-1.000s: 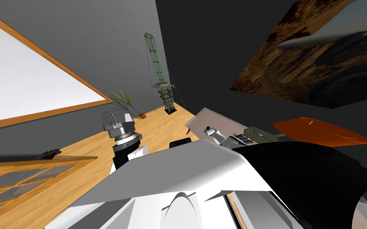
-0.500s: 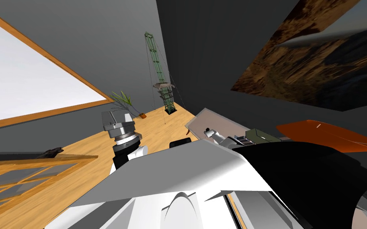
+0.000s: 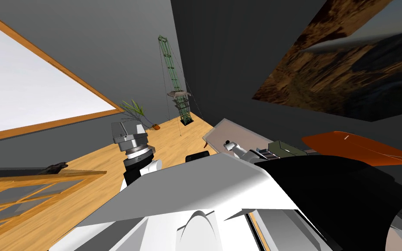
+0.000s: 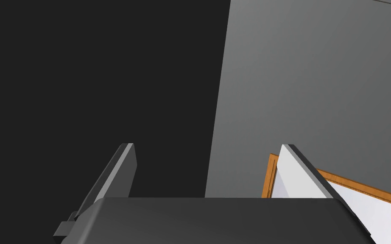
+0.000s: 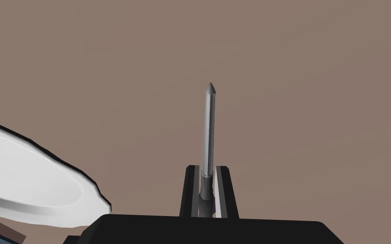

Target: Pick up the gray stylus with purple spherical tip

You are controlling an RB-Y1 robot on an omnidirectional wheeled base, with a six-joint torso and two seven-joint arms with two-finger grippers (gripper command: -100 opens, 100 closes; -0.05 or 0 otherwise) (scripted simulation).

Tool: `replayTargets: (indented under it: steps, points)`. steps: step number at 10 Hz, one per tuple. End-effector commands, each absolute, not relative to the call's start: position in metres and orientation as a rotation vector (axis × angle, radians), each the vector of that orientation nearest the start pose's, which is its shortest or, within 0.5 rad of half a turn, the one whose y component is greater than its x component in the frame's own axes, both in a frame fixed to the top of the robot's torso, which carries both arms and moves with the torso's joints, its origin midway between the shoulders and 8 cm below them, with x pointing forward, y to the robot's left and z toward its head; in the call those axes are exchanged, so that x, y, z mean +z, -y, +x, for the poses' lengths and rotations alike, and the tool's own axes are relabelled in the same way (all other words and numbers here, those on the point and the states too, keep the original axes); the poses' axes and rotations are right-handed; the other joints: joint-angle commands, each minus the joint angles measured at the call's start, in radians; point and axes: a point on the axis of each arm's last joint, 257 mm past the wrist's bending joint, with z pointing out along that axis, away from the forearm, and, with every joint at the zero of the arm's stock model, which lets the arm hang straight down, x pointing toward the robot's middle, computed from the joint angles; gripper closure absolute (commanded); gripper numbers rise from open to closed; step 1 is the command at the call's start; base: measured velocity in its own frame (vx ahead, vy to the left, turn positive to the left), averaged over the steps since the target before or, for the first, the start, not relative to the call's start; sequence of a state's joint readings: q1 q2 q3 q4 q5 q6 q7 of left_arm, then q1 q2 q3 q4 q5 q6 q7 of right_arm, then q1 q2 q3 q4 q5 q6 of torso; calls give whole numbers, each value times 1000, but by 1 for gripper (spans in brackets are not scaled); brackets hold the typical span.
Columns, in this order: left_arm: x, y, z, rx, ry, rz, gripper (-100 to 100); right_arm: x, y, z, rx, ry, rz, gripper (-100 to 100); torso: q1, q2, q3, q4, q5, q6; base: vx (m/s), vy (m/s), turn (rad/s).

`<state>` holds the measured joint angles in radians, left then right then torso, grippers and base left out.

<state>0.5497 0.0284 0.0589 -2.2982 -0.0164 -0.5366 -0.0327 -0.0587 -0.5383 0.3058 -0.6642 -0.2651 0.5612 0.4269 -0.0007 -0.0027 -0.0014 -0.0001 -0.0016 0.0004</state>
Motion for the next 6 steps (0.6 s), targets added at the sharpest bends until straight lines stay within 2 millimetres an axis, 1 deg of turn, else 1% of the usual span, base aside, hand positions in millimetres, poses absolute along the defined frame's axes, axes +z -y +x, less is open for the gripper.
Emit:
replayTargets:
  steps: [1,4,5,6]
  points:
    - [25,-296,328,-1190,-645,-595,0,-595,523,224,-359,-2462,1381,100,0,0,0,0,0,0,-18,30,-26]
    - [25,-296,328,-1190,-645,-595,0,-582,527,238,-357,-2472,1366,100,4,2,1,0,1,0,-35,50,-44]
    - [25,-296,328,-1190,-645,-595,0,-585,527,235,-357,-2467,1370,100,4,2,1,1,1,0,-13,22,-8]
    - [25,-296,328,-1190,-645,-595,0,-585,528,235,-358,-2470,1368,0,2,1,1,0,0,1,0,0,0]
